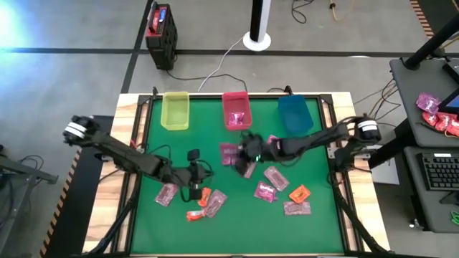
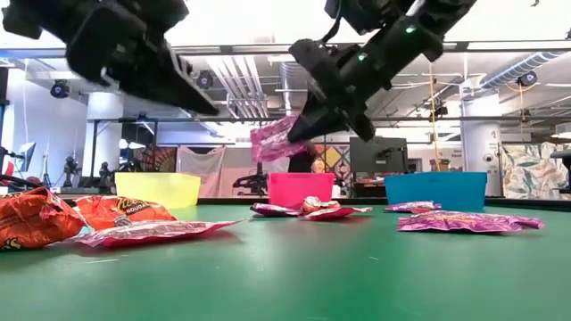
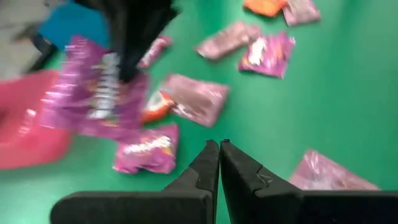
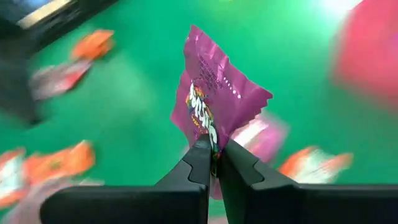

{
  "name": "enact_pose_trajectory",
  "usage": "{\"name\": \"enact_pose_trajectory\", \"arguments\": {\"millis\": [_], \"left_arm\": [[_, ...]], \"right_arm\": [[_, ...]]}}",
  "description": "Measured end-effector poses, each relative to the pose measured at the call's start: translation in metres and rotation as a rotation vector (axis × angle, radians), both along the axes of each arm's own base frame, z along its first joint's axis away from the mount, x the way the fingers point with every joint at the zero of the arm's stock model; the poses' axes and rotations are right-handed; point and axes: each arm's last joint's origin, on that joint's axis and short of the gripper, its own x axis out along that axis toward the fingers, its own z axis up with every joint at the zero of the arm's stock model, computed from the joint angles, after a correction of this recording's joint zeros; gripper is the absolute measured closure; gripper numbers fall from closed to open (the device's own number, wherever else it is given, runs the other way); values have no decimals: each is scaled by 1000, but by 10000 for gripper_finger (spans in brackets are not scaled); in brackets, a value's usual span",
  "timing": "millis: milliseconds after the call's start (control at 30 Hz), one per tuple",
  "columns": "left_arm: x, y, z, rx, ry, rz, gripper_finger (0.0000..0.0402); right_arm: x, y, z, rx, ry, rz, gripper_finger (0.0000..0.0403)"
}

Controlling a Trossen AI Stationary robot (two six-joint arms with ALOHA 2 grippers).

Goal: Sort candy by brand, put in halloween buckets
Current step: Put the violet candy into the pink bin

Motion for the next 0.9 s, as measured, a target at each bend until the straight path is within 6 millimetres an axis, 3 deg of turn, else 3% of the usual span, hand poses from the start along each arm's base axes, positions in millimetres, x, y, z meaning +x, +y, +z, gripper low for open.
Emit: {"name": "enact_pose_trajectory", "arguments": {"millis": [267,433,600,900], "left_arm": [[-14,9,32,34,-141,108,402],[-17,11,39,28,-170,121,402],[-17,11,38,39,-165,118,402],[-12,9,29,59,-127,124,402]], "right_arm": [[-12,-99,12,-163,29,-248,390],[-16,-140,5,-177,74,-326,390],[-12,-154,-5,-165,105,-327,390],[-11,-154,-8,-169,116,-325,390]]}}
